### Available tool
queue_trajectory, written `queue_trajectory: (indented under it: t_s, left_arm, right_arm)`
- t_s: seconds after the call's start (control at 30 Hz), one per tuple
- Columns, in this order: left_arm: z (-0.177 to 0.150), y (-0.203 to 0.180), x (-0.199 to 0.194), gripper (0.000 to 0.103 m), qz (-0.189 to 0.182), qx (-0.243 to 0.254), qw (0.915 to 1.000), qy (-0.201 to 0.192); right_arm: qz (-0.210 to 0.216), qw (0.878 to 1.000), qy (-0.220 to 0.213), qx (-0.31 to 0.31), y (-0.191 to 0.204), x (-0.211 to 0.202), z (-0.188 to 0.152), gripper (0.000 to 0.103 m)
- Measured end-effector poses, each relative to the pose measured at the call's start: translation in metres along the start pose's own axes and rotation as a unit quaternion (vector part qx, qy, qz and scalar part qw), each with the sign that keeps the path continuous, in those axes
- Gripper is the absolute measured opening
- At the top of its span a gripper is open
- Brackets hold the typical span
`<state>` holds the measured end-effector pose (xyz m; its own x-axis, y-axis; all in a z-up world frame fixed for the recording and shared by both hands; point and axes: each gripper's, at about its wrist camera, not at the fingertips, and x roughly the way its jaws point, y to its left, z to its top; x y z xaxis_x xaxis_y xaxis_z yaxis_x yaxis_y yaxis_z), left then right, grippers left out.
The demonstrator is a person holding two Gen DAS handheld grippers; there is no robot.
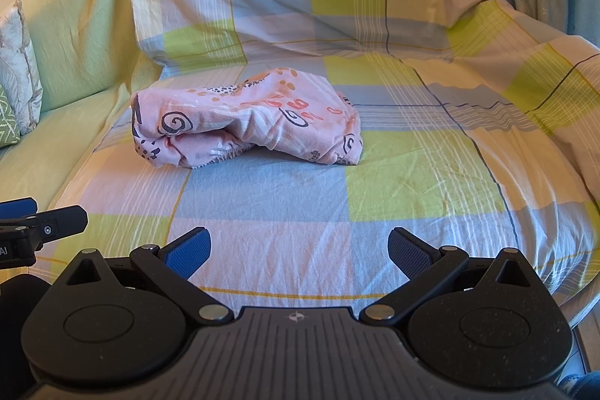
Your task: Fold clothes
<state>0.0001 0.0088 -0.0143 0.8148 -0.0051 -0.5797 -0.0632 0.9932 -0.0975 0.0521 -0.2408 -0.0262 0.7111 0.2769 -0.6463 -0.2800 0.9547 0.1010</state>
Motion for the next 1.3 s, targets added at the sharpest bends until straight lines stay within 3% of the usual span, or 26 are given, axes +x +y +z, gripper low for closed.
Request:
queue_trajectory:
  t_s: [0.7, 1.07, 1.2, 1.3]
  left_arm:
    - [0.0, -0.001, 0.0, 0.102, 0.002, 0.001, 1.0, 0.001]
    - [0.006, 0.002, -0.002, 0.102, -0.012, -0.002, 0.9999, 0.001]
    - [0.018, -0.001, -0.003, 0.102, -0.019, 0.047, 0.9984, -0.026]
    - [0.028, -0.004, 0.004, 0.102, -0.014, 0.109, 0.9923, -0.057]
  right_arm:
    - [0.002, 1.0, 0.0, 0.002, -0.002, 0.0, 0.0, 0.103]
    - [-0.025, 0.999, 0.023, 0.004, -0.006, 0.004, 0.004, 0.103]
    - [-0.09, 0.991, -0.046, -0.087, 0.014, -0.008, 0.007, 0.103]
    - [-0.173, 0.96, -0.103, -0.193, 0.039, -0.006, 0.003, 0.103]
